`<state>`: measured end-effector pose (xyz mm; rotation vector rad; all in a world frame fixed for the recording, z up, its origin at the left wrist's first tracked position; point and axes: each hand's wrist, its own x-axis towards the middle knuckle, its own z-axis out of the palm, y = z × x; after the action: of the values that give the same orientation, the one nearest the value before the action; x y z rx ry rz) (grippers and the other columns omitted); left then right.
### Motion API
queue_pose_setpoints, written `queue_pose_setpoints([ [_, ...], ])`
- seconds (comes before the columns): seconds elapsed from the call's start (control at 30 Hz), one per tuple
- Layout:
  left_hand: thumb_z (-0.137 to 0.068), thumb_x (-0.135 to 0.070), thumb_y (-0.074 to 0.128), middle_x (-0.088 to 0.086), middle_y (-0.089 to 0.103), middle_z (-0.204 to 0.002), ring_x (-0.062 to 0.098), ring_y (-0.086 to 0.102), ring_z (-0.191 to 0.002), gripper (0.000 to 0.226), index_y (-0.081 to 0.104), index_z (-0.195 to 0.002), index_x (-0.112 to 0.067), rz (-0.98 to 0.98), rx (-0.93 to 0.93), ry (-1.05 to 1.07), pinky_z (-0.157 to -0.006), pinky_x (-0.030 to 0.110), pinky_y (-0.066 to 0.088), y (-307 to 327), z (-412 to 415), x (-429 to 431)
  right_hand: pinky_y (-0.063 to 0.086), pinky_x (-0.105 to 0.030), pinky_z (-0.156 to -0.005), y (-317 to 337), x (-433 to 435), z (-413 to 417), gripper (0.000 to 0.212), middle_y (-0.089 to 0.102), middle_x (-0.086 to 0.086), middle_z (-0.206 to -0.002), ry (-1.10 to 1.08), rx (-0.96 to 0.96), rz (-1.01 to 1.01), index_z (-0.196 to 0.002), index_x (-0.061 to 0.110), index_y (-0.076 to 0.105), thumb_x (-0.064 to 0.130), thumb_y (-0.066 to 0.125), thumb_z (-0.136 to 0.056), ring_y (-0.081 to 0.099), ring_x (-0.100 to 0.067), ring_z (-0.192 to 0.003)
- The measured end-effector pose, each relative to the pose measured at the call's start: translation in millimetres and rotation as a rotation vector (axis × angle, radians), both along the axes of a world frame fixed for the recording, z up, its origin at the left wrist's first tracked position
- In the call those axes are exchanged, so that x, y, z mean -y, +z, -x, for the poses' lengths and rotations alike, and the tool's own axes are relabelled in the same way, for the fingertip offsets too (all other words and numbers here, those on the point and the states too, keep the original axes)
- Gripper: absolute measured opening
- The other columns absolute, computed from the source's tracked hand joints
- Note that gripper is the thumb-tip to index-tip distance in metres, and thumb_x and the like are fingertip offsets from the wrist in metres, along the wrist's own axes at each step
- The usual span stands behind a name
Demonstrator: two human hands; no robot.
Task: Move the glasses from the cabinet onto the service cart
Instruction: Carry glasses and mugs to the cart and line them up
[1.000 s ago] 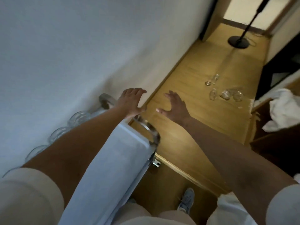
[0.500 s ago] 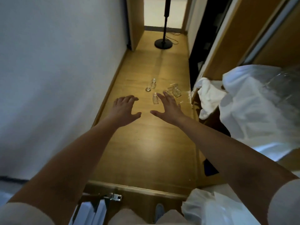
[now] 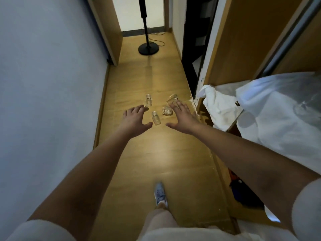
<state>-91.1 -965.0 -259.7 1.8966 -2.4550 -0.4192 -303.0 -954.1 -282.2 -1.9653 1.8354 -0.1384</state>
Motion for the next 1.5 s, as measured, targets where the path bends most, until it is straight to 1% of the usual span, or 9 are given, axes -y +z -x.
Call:
queue_pose_setpoints([
  [0.2, -0.086, -0.053, 0.055, -0.001, 0.022, -0.157, 0.026, 0.017, -0.144, 0.072, 0.026, -0.147, -0.027, -0.089, 0.034, -0.089, -0.118, 0.048, 0.012, -6.7, -18.8, 129.7, 0.014, -0.05, -0.116, 2.6, 131.3, -24.6, 0.087, -0.003, 0.002, -0.161, -0.036, 0.066, 0.002, -0.152, 0.031, 0.011, 0.05, 0.063, -0.084, 0.0, -0.023, -0.148],
  [0.27, -0.086, -0.051, 0.057, 0.0, 0.024, -0.156, 0.026, 0.019, -0.143, 0.073, 0.026, -0.147, -0.026, -0.103, 0.001, -0.051, -0.118, 0.049, 0.013, -10.6, -26.8, 171.9, 0.015, -0.048, -0.117, 0.5, 167.3, -26.7, 0.088, -0.001, 0.002, -0.161, -0.052, 0.08, 0.019, -0.152, 0.03, 0.011, 0.05, 0.063, -0.084, 0.003, -0.022, -0.148],
  [0.53, -0.085, -0.049, 0.059, 0.0, 0.026, -0.155, 0.026, 0.023, -0.142, 0.074, 0.027, -0.147, -0.023, -0.176, 0.024, -0.081, -0.117, 0.046, 0.016, -52.0, -31.8, 318.0, 0.012, -0.048, -0.116, -43.7, 301.3, -7.3, 0.093, 0.001, 0.006, -0.161, -0.077, 0.048, -0.079, -0.152, 0.028, 0.011, 0.046, 0.068, -0.082, 0.007, -0.021, -0.147],
  [0.7, -0.084, -0.046, 0.062, 0.002, 0.029, -0.154, 0.026, 0.027, -0.14, 0.076, 0.027, -0.147, -0.022, -0.2, 0.012, -0.048, -0.117, 0.045, 0.017, -75.2, -21.1, 422.3, 0.015, -0.05, -0.118, -67.4, 409.7, 7.8, 0.094, 0.001, 0.006, -0.161, -0.027, 0.03, -0.121, -0.152, 0.029, 0.012, 0.043, 0.071, -0.08, 0.008, -0.021, -0.147],
  [0.83, -0.082, -0.044, 0.064, 0.002, 0.035, -0.15, 0.025, 0.032, -0.138, 0.075, 0.029, -0.145, -0.022, -0.228, -0.006, -0.019, -0.116, 0.042, 0.019, -86.5, -8.6, 497.6, 0.013, -0.046, -0.119, -76.6, 495.8, 16.5, 0.095, -0.001, 0.005, -0.161, 0.045, 0.035, -0.166, -0.152, 0.028, 0.01, 0.042, 0.071, -0.08, 0.006, -0.02, -0.147],
  [0.97, -0.081, -0.043, 0.064, 0.002, 0.037, -0.149, 0.024, 0.035, -0.136, 0.074, 0.031, -0.144, -0.022, -0.249, -0.036, 0.014, -0.115, 0.042, 0.021, -109.6, -5.0, 563.4, 0.016, -0.05, -0.118, -95.9, 573.4, 16.9, 0.095, -0.001, 0.005, -0.161, 0.082, 0.042, -0.203, -0.151, 0.028, 0.012, 0.04, 0.073, -0.079, 0.008, -0.021, -0.147],
  [1.2, -0.08, -0.042, 0.066, 0.003, 0.04, -0.147, 0.025, 0.037, -0.135, 0.074, 0.032, -0.142, -0.022, -0.381, -0.028, 0.024, -0.113, 0.04, 0.024, -162.4, -21.9, 637.8, 0.019, -0.041, -0.117, -145.7, 649.3, 3.6, 0.092, 0.001, 0.003, -0.161, 0.054, 0.099, -0.313, -0.152, 0.026, 0.013, 0.036, 0.072, -0.082, 0.011, -0.023, -0.147],
  [1.37, -0.08, -0.041, 0.067, 0.002, 0.038, -0.148, 0.021, 0.034, -0.137, 0.074, 0.032, -0.142, -0.021, -0.471, -0.006, -0.073, -0.115, 0.038, 0.023, -206.6, -31.1, 687.4, 0.016, -0.042, -0.118, -189.9, 682.5, 2.1, 0.089, 0.003, 0.005, -0.161, -0.077, 0.126, -0.36, -0.152, 0.027, 0.014, 0.034, 0.071, -0.083, 0.013, -0.022, -0.146],
  [1.5, -0.079, -0.04, 0.067, 0.002, 0.04, -0.147, 0.021, 0.036, -0.136, 0.074, 0.033, -0.142, -0.022, -0.543, 0.012, -0.152, -0.114, 0.039, 0.025, -252.0, -36.8, 732.1, 0.023, -0.041, -0.115, -227.0, 705.8, -3.5, 0.086, 0.007, 0.004, -0.16, -0.251, 0.196, -0.382, -0.151, 0.025, 0.02, 0.029, 0.072, -0.083, 0.015, -0.024, -0.145],
])
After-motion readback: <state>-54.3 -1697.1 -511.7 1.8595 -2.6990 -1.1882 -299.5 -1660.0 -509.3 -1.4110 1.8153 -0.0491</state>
